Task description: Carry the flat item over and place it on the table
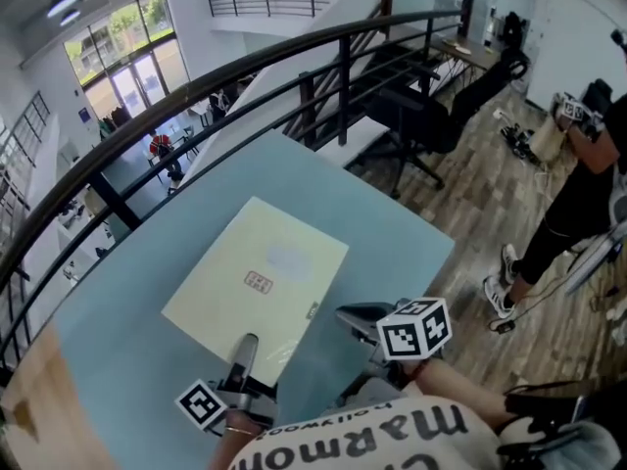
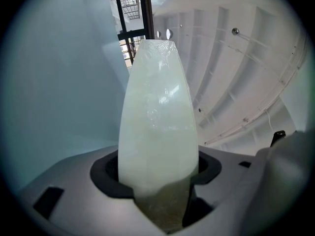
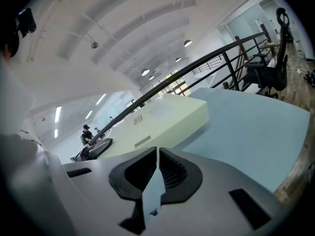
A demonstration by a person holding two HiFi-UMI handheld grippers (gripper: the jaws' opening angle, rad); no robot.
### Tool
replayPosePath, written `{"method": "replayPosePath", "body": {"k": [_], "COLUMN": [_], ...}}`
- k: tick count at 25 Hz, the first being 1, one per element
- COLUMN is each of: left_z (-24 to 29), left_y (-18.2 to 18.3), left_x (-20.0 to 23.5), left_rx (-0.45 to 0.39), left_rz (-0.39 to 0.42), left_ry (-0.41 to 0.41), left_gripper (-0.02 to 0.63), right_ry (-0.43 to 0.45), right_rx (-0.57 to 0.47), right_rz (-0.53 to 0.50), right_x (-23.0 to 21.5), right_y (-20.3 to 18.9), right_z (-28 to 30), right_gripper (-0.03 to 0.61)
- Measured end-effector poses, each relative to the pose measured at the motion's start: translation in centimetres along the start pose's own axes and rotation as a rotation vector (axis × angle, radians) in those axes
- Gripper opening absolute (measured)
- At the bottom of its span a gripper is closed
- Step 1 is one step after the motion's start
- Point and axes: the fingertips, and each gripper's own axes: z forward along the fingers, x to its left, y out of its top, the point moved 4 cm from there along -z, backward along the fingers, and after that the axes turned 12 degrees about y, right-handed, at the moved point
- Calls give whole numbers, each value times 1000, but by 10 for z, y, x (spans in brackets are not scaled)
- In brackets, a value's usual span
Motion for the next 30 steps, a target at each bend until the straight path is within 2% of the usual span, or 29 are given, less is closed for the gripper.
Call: {"method": "replayPosePath", "body": {"k": [6,12,18,23,30], "left_z": [-8,-10,7,35,74], "left_y": [10,16,15,14,10], "left_x": [17,24,16,7,9], "left_rx": [-61,-133,-181,-220,-323], "left_rz": [-22,-72,-72,-63,-120], "left_ry": [59,94,103,131,182], "left_gripper": [282,281,282,282,282], "right_ry": [14,85,111,154,205], "right_rx": [65,119,150,192,293], "right_rz": [19,21,-36,-35,-97], "right_x": [-12,-18,-37,-66,-105], "right_y": [-6,2,32,54,87], "right_z": [26,48,62,71,77], "right_gripper": [43,43,42,43,43]}}
